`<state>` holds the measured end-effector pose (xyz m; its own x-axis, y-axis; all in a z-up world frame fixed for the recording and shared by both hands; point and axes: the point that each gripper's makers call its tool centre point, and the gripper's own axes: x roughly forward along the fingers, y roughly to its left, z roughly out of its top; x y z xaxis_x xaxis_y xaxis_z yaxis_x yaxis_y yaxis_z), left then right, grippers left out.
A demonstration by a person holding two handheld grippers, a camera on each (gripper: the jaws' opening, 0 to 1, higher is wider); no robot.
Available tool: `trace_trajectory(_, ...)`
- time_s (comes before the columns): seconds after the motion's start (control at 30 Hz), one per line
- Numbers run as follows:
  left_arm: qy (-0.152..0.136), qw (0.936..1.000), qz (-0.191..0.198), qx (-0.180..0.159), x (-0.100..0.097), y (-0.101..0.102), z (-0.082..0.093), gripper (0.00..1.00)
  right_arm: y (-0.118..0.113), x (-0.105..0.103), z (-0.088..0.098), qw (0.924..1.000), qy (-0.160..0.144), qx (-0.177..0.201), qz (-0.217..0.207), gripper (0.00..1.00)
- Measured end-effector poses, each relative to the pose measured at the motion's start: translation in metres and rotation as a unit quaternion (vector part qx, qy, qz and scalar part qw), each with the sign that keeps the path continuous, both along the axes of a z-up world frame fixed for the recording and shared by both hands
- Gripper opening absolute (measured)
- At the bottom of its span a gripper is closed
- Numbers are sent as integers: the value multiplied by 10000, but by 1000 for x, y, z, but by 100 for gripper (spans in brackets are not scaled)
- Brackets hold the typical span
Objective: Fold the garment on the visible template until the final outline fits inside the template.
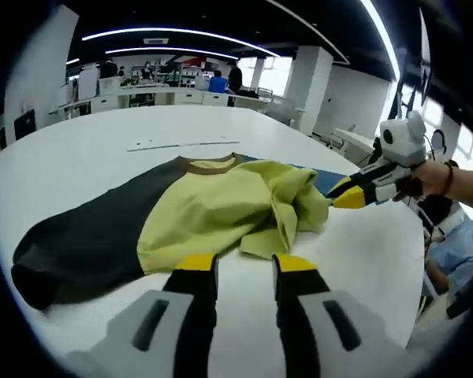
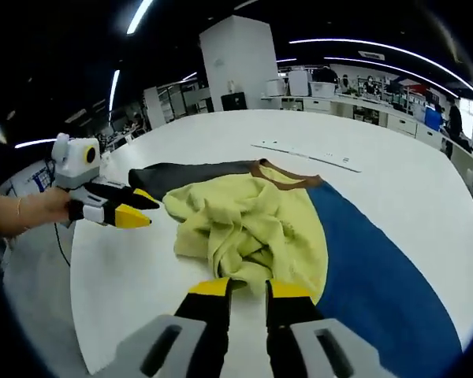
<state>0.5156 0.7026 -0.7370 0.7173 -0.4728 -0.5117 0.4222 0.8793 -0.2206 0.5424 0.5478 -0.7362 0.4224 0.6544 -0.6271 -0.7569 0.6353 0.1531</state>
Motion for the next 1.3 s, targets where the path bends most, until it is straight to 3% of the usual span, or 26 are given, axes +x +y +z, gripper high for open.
trace_trajectory(0.63, 277, 9996, -27, -72, 23, -24, -28, 18, 3, 5, -9, 10000, 15, -9, 21, 0)
trace_trajectory(1.0, 286, 9989, -125, 344, 21, -22, -31, 1, 6, 9, -19, 9999, -18, -94, 33, 0)
trace_trajectory(1.3, 292, 9992, -102, 245, 14, -19, -20, 0, -3, 1, -11, 9999, 35, -85, 66, 0)
